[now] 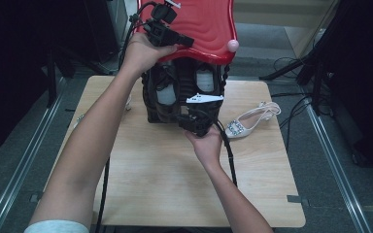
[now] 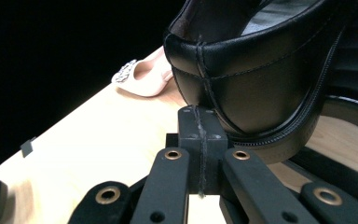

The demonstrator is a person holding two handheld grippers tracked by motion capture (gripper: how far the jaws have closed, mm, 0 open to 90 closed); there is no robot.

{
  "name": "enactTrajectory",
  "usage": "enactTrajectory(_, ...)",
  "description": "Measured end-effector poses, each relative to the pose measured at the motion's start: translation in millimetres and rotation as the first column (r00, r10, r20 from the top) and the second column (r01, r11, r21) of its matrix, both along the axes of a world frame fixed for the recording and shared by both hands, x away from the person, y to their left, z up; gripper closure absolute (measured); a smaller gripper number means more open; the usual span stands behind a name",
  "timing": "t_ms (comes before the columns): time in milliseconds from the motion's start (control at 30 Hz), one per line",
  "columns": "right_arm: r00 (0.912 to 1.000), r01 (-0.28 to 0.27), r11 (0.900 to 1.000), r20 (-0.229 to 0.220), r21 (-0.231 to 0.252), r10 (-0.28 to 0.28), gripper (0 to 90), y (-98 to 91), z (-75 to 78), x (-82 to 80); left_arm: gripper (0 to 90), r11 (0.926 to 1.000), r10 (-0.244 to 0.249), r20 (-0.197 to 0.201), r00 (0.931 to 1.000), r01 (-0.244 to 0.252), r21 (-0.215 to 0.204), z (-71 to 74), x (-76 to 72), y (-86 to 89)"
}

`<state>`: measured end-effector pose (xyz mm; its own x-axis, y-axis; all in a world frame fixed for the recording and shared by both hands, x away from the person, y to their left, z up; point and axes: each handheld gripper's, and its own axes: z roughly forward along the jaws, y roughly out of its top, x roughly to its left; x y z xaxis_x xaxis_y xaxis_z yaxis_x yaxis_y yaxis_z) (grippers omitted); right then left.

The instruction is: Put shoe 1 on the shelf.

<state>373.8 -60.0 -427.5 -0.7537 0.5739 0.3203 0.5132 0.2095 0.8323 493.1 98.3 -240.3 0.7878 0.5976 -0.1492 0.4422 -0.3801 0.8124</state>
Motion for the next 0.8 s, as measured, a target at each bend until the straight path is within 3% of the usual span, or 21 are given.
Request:
enactTrajectory(333,0.9991,0.043,0.9987,0.006,-0.028,-0.043,90.0,2.8,8.6,15.6,89.9,1.0,0.001,-0.006,1.0,-0.001,-0.006,-0.2,-0.1,0.5)
enactTrajectory(633,0.9961,0.088,0.9961,-0.009,0.009,-0.088,90.0,1.8,11.2,34.3,89.9,1.0,0.0,-0.009,1.0,0.0,-0.006,-0.2,0.2,0.4)
enactTrajectory(800,0.9955,0.095,0.9954,-0.004,-0.015,-0.095,90.0,15.6,15.0,44.1,89.9,0.9999,0.001,-0.018,0.9998,-0.001,-0.015,-0.4,0.6,0.9)
